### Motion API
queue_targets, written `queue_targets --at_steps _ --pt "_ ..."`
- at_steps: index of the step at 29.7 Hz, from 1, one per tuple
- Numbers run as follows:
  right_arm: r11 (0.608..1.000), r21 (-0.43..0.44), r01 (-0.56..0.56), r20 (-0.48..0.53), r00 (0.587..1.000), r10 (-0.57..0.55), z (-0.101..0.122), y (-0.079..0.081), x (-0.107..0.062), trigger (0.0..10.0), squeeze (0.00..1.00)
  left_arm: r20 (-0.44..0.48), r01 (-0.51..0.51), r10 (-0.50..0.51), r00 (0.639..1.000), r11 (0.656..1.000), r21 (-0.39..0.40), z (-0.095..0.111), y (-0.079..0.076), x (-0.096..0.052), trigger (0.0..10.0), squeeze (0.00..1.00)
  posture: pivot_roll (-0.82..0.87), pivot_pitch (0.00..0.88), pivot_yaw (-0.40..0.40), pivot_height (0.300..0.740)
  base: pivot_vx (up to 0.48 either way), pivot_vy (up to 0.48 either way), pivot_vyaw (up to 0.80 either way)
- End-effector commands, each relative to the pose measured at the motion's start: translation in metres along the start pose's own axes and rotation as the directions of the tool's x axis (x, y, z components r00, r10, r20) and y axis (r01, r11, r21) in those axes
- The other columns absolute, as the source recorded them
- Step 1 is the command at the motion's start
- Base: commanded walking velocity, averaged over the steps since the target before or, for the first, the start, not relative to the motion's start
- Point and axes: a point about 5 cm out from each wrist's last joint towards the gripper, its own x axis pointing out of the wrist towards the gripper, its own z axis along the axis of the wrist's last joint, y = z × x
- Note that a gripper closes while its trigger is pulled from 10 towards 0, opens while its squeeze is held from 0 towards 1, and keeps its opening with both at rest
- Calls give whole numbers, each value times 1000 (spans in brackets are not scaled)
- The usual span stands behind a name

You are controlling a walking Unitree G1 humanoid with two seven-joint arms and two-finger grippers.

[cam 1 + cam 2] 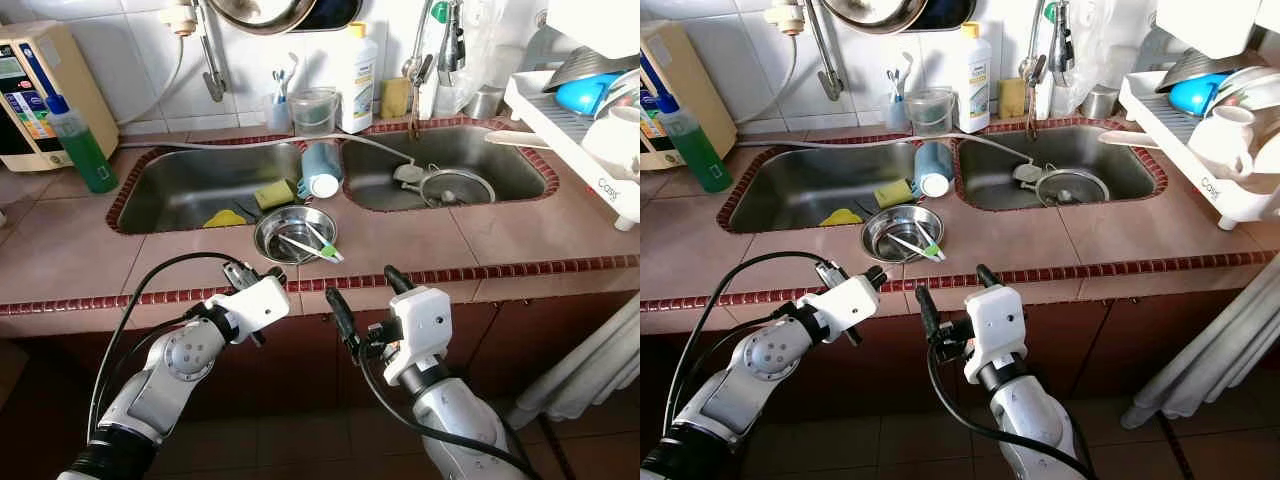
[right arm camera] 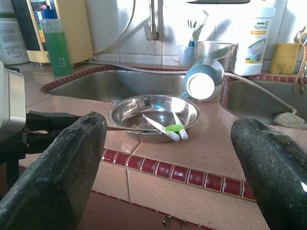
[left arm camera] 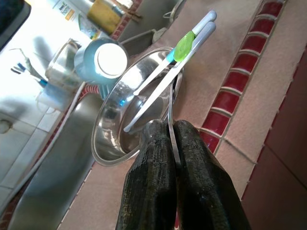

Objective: Kitchen organization

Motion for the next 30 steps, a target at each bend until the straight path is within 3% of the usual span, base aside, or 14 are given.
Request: queue_targets --at_steps 1,22,30 --pt "1000 14 -7 12 1000 7 3 3 1 10000 0 -51 80 -81 995 997 -16 -10 -13 -3 10000 0 -238 22 100 740 0 0 0" --pt "1000 16 -6 13 1000 5 3 2 2 10000 0 -39 98 -98 994 995 -7 -7 -16 -4 10000 0 -237 23 99 740 0 0 0" --pt "1000 15 -5 16 1000 4 4 2 2 10000 0 -85 -1 3 996 1000 28 -10 -8 3 10000 0 -239 21 101 740 0 0 0"
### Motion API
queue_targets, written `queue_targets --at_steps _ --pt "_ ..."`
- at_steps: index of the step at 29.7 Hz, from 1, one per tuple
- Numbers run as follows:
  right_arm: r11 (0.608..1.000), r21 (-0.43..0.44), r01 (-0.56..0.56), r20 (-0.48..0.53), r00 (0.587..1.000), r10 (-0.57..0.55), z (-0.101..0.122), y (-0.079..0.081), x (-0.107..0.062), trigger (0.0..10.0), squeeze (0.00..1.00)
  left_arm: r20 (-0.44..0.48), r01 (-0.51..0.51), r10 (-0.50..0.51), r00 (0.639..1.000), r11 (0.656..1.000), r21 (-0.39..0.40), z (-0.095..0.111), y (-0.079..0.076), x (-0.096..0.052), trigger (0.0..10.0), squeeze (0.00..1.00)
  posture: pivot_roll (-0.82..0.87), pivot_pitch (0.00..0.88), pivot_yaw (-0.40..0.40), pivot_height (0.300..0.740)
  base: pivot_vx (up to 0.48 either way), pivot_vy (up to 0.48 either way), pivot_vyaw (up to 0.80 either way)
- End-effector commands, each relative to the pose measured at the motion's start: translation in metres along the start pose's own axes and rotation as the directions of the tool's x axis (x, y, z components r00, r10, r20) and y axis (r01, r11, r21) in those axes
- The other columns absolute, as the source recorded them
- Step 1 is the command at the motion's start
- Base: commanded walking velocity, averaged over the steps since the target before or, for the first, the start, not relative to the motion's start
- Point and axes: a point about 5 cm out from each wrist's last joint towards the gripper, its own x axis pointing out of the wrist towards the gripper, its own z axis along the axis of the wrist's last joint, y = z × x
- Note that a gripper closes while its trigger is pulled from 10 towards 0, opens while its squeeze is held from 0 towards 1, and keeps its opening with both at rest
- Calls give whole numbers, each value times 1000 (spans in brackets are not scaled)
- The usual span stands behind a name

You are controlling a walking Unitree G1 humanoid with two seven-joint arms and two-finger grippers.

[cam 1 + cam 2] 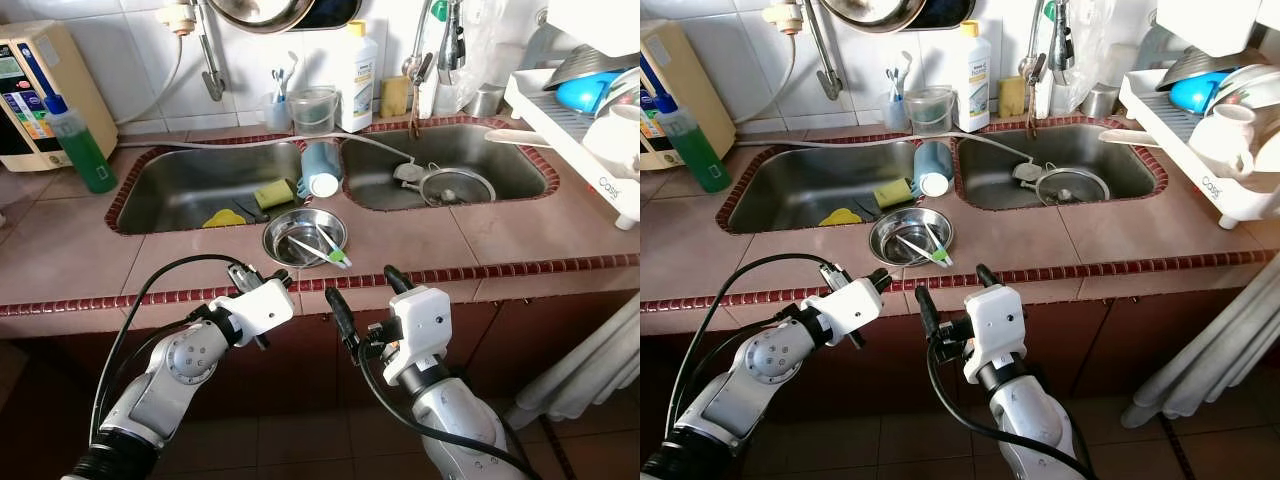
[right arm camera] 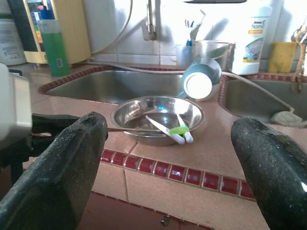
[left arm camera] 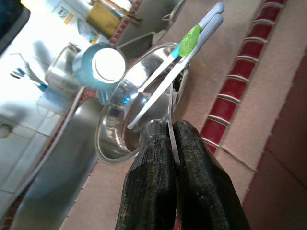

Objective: Kitchen organization

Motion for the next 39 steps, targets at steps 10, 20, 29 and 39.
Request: queue_targets --at_steps 10,20,29,39 --pt "1000 13 -2 16 1000 2 3 3 2 10000 0 -89 -7 9 996 1000 27 -12 -4 2 10000 0 -242 22 105 740 0 0 0" --pt "1000 14 -1 16 1000 1 3 2 2 10000 0 -105 -52 60 993 995 80 -15 2 3 10000 0 -242 22 105 740 0 0 0" --pt "1000 14 -4 14 1000 4 3 2 1 10000 0 -58 30 -28 998 999 23 -11 -6 0 10000 0 -240 26 102 740 0 0 0" --pt "1000 16 -10 12 1000 10 3 2 1 10000 0 -17 86 -87 996 996 -17 -7 -10 -3 10000 0 -238 28 98 740 0 0 0"
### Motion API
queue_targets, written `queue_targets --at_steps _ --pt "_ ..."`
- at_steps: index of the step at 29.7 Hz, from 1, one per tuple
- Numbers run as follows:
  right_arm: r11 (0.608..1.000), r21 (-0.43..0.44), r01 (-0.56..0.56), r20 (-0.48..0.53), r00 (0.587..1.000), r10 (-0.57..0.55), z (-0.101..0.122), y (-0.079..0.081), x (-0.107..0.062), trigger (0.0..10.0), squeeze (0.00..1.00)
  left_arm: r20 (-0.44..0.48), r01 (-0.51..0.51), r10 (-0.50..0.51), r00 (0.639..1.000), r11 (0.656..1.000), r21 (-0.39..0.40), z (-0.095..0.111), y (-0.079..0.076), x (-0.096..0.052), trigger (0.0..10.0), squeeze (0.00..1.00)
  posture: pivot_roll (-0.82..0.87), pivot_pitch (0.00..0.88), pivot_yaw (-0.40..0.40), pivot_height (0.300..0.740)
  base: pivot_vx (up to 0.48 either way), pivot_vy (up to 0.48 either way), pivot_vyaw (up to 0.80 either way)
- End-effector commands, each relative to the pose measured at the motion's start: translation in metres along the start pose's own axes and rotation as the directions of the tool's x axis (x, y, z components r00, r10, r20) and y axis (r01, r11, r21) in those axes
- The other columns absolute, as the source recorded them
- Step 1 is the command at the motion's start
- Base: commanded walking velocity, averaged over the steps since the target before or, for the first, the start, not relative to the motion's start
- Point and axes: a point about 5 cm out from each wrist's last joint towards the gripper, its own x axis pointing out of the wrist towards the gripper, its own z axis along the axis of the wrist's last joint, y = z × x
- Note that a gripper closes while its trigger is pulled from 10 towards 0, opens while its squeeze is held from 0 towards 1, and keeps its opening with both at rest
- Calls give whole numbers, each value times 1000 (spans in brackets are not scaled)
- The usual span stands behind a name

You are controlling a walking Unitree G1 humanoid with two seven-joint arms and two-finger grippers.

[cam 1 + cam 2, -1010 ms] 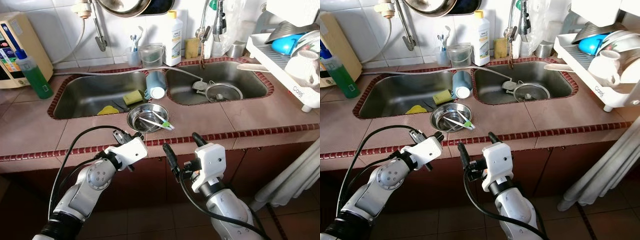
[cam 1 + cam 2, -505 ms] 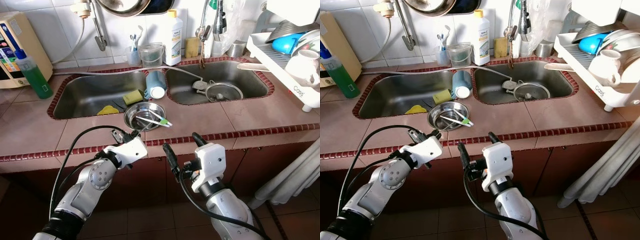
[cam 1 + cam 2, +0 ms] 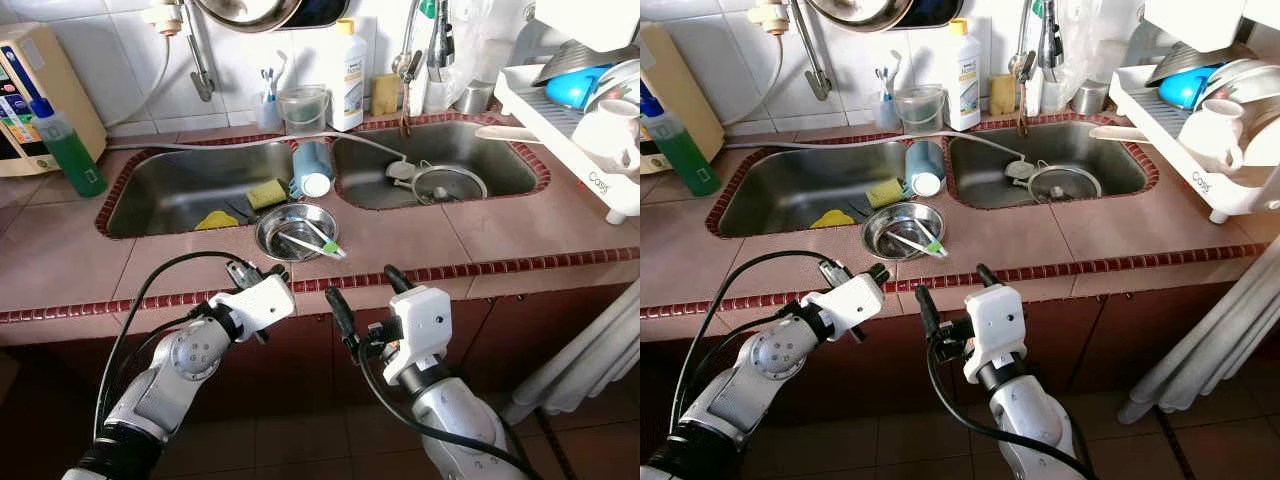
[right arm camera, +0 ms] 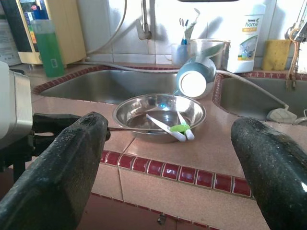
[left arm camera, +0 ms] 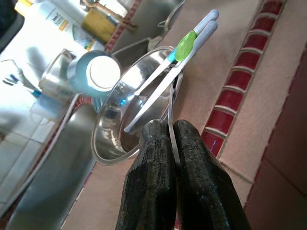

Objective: Kitchen organization

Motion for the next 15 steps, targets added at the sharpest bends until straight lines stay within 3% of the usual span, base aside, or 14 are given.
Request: queue_targets --at_steps 1,15 --pt "1000 13 -10 10 1000 10 3 2 1 10000 0 -41 68 -68 997 998 -3 -9 -10 -4 10000 0 -238 28 98 740 0 0 0" --pt "1000 15 -7 11 1000 7 3 2 2 10000 0 -67 59 -61 996 998 -30 -12 -8 -2 10000 0 -240 28 102 740 0 0 0"
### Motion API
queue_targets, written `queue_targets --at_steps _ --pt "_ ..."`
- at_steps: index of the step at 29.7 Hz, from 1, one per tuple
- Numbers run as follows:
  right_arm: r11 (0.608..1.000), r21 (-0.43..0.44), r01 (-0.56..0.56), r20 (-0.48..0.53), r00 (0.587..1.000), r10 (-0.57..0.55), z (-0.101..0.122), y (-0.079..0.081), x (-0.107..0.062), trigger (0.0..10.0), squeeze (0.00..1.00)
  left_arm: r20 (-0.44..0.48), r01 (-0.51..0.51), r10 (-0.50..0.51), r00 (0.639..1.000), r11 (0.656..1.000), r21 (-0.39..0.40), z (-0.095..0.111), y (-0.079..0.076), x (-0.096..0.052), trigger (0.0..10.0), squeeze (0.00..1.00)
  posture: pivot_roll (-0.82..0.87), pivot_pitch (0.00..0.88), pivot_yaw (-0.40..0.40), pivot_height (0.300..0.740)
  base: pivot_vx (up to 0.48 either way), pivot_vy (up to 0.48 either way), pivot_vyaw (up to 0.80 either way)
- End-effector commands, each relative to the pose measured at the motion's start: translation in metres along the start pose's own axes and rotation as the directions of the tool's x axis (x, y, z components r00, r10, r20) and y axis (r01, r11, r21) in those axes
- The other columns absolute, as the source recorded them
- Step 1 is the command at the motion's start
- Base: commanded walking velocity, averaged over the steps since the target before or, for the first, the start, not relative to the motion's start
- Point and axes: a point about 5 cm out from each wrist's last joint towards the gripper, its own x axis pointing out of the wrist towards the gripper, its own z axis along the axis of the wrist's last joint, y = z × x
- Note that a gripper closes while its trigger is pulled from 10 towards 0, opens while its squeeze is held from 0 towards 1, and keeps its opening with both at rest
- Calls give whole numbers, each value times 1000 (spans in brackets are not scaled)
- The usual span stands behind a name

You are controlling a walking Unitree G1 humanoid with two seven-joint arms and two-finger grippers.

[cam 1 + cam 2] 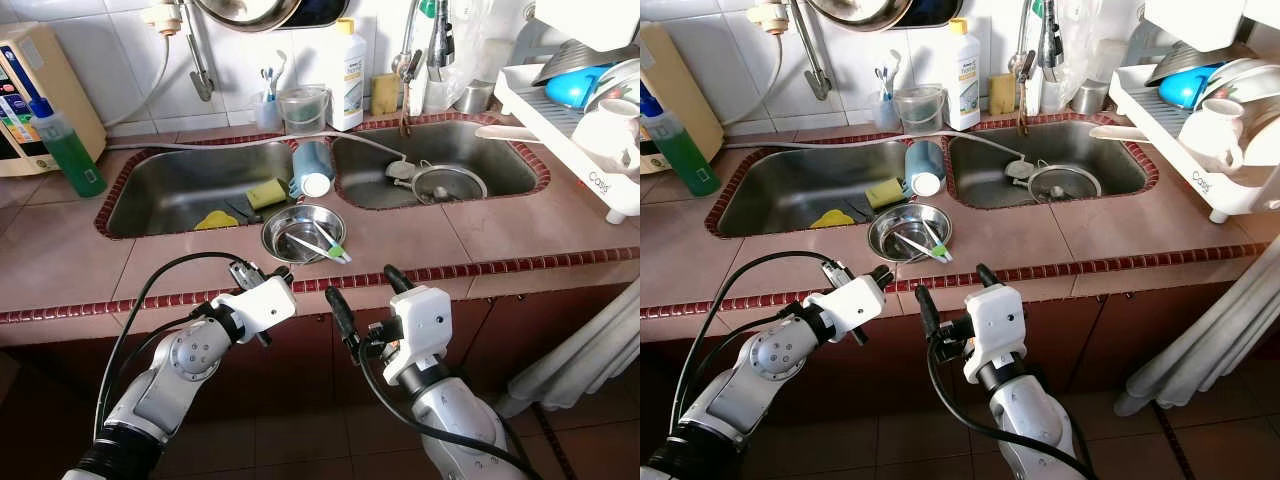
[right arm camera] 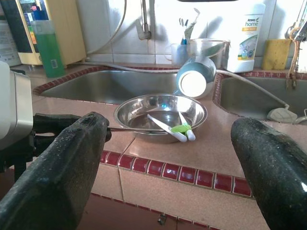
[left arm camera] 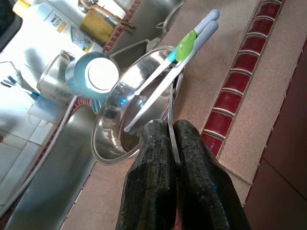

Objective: Kitchen organization

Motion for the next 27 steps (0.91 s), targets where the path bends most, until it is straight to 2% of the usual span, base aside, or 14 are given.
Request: queue_targets --at_steps 1,13,16,27 --pt "1000 11 -6 11 1000 6 3 2 2 10000 0 -65 58 -60 996 998 -26 -12 -8 -3 10000 0 -240 28 102 740 0 0 0" --pt "1000 12 -6 14 1000 6 3 3 2 10000 0 -60 82 -82 995 997 -15 -11 -10 -2 10000 0 -240 27 104 740 0 0 0" --pt "1000 12 -5 15 1000 5 4 3 3 10000 0 -62 74 -76 995 997 -25 -11 -9 -1 10000 0 -245 27 108 740 0 0 0" --pt "1000 7 6 19 1000 -6 4 2 2 10000 0 -53 42 -41 998 999 16 -9 -5 7 10000 0 -250 27 109 740 0 0 0"
